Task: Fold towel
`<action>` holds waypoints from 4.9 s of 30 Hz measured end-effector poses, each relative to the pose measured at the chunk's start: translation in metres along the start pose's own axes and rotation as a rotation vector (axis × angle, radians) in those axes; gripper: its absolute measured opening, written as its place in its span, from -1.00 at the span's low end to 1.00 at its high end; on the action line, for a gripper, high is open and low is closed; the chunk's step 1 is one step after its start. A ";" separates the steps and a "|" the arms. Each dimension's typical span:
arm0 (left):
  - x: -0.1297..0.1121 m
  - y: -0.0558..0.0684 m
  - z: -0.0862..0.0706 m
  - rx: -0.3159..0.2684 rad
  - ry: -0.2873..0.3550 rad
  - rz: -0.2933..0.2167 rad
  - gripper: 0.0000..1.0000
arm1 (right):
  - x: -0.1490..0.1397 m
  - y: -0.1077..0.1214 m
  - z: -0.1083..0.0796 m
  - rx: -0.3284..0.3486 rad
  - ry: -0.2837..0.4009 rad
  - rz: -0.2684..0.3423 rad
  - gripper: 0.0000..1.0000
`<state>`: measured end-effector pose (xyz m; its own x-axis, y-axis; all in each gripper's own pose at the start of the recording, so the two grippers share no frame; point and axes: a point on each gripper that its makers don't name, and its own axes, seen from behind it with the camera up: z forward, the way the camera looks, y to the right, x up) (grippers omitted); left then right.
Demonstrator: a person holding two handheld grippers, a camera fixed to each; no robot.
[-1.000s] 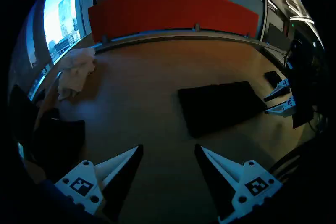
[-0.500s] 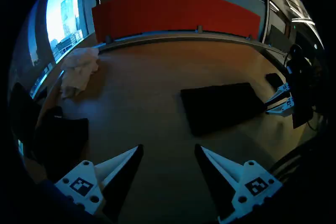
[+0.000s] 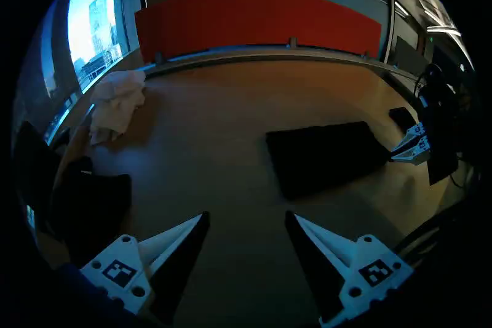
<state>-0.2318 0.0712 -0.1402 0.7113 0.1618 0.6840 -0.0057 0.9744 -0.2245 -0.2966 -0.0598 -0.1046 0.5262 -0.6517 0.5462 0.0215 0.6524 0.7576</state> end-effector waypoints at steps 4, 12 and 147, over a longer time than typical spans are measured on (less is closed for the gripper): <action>0.002 0.001 0.000 -0.004 0.002 -0.004 0.80 | 0.009 0.002 -0.003 -0.008 0.016 0.000 -0.90; 0.004 -0.001 -0.001 -0.009 0.007 -0.007 0.81 | 0.038 0.010 -0.016 -0.045 0.066 -0.022 -0.91; -0.010 -0.036 -0.064 0.067 0.049 -0.100 0.80 | 0.139 -0.090 0.035 0.113 0.134 -0.197 0.35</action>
<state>-0.1933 0.0242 -0.1835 0.7440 0.0572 0.6657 0.0210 0.9938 -0.1088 -0.2552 -0.2227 -0.0846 0.6293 -0.6999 0.3380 0.0435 0.4659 0.8838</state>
